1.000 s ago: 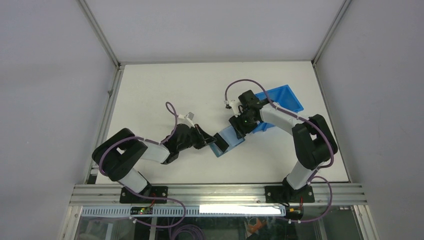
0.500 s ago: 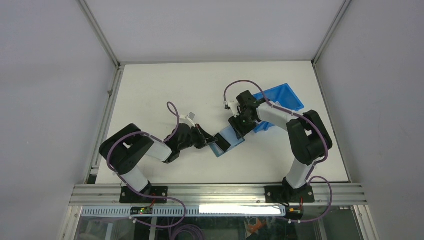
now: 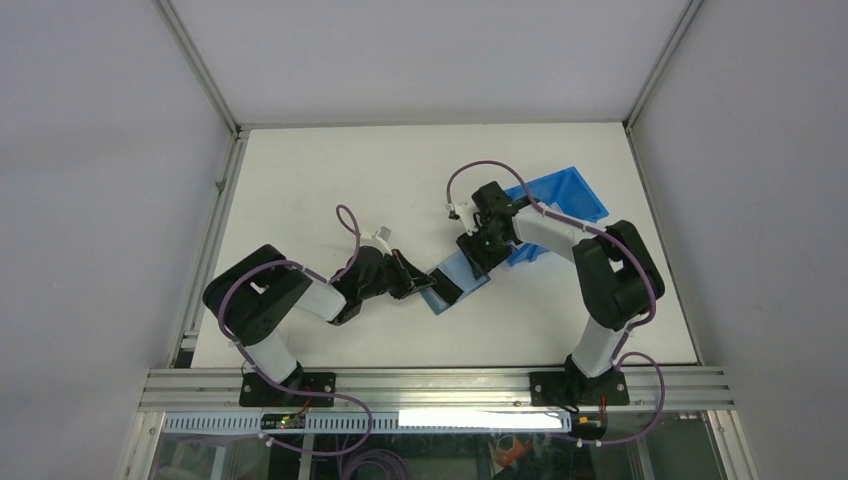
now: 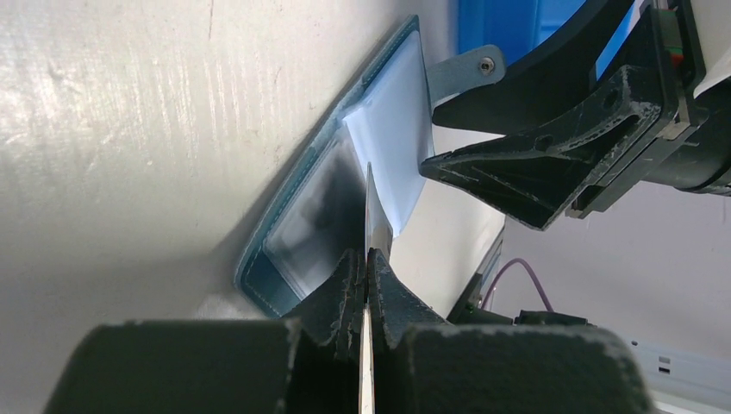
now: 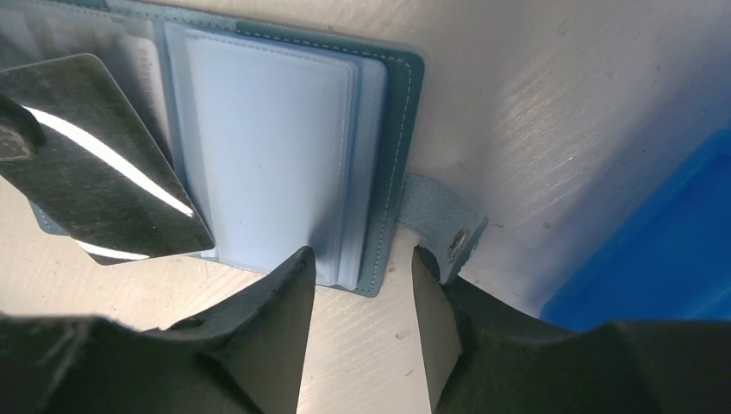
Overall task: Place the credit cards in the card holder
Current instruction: Insert the credit card into the card holder.
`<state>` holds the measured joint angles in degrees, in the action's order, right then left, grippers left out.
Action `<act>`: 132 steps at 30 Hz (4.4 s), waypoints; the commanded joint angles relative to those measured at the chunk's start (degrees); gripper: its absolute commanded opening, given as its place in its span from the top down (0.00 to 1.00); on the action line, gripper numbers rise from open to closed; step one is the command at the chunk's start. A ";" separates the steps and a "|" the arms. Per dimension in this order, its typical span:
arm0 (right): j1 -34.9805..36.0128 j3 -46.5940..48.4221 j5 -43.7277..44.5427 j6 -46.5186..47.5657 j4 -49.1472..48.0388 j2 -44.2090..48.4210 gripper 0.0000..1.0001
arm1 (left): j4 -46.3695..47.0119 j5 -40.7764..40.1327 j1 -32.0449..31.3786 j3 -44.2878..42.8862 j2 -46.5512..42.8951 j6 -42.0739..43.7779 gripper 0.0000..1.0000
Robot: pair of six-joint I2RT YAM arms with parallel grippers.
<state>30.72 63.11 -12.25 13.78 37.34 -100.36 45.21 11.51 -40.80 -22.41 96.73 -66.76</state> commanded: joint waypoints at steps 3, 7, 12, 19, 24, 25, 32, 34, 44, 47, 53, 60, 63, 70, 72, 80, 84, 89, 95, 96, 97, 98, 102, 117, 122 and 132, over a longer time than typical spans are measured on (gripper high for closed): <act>0.74 1.35 -0.41 -0.20 -0.43 0.19 0.52 | 0.73 -0.83 0.35 -3.14 0.83 0.61 1.00; 0.88 1.23 -0.49 -0.16 -0.40 0.19 0.52 | 0.28 -0.91 0.69 -3.62 1.45 1.11 1.00; 1.09 1.31 -0.65 -0.06 -0.44 -0.21 0.52 | 3.95 -0.70 1.16 -3.20 3.77 -0.55 1.00; 1.75 1.86 -1.19 -0.06 0.08 -1.22 0.56 | 9.90 -1.48 1.16 -1.66 6.37 -3.03 1.00; 2.14 1.93 -1.58 -0.03 0.19 -1.34 0.57 | 12.75 -1.06 1.20 -1.76 8.58 -4.05 1.00; 2.15 1.93 -1.63 -0.06 0.26 -1.31 0.57 | 12.57 -1.03 1.16 -1.77 8.73 -3.88 1.00; 2.25 1.75 -1.52 -0.11 0.14 -0.73 0.57 | 9.58 -0.61 1.16 -1.76 8.09 -3.67 1.00; 2.24 1.71 -1.40 -0.16 -0.01 -0.64 0.57 | 9.28 -0.20 1.16 -1.66 7.92 -4.74 1.00; 2.25 1.57 -0.81 -0.39 -0.32 -0.39 0.57 | 5.41 0.97 1.20 -1.27 6.45 -7.96 1.00; 2.23 1.48 -0.68 -0.46 -0.36 -0.23 0.57 | 5.17 1.05 1.16 -1.23 6.26 -8.36 1.00; 2.29 1.38 -0.50 -0.59 -0.63 -0.28 0.57 | 2.24 1.67 1.16 -1.95 5.55 -9.70 1.00; 2.51 1.46 -0.10 -0.60 -0.65 -0.44 0.57 | 0.37 1.58 1.16 -1.39 4.36 -10.72 1.00; 2.72 1.54 -0.27 -0.68 -0.65 -0.51 0.57 | -0.12 2.09 1.16 -1.99 4.85 -10.89 1.00; 3.05 1.24 -0.32 -0.60 -0.68 -0.11 0.57 | -0.20 3.97 1.70 -4.36 7.42 -11.76 1.00; 3.10 1.31 -0.45 -0.53 -0.69 -0.02 0.57 | -0.69 4.39 2.20 -4.44 7.41 -11.72 1.00; 3.29 1.22 -1.10 -0.46 -0.60 0.12 0.57 | -1.99 6.09 4.43 -5.98 8.41 -9.80 1.00; 3.40 1.26 -1.26 -0.51 -0.52 0.35 0.55 | -4.30 7.00 4.76 -8.72 9.41 -7.79 1.00; 3.39 1.49 -1.78 -0.80 -0.25 1.25 0.52 | -5.27 8.10 4.76 -10.60 10.37 -6.69 1.00; 3.09 2.38 -1.02 -0.41 0.63 2.83 0.50 | -3.34 10.09 4.76 -10.38 12.31 -6.43 1.00; 3.04 2.63 -0.83 -0.28 0.88 3.19 0.48 | -2.95 10.67 4.78 -10.37 12.73 -6.40 1.00; 2.89 2.74 -0.70 -0.06 1.12 3.44 0.47 | -2.60 11.07 4.76 -10.37 13.29 -6.45 1.00; 2.71 2.98 -0.49 0.26 1.49 3.95 0.45 | -2.44 11.38 4.84 -10.37 13.61 -6.52 1.00; 2.35 4.46 -0.28 1.79 3.53 6.01 0.43 | -2.32 11.41 5.02 -10.19 14.09 -6.71 1.00; 7.86 0.01 -19.27 -5.77 -4.47 11.15 0.93 | -3.96 11.19 5.11 -10.64 14.04 -7.26 0.94; 12.46 -3.39 -10.14 -16.25 -13.77 9.03 0.94 | -2.21 11.39 5.11 -10.29 15.09 -8.36 0.93; 15.14 -7.00 4.11 -19.61 -21.76 6.64 0.95 | -0.56 12.32 5.11 -10.53 16.86 -9.36 0.92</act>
<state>45.34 55.20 -15.16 -3.31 21.67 -92.42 47.68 23.29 -35.88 -32.99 111.48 -76.73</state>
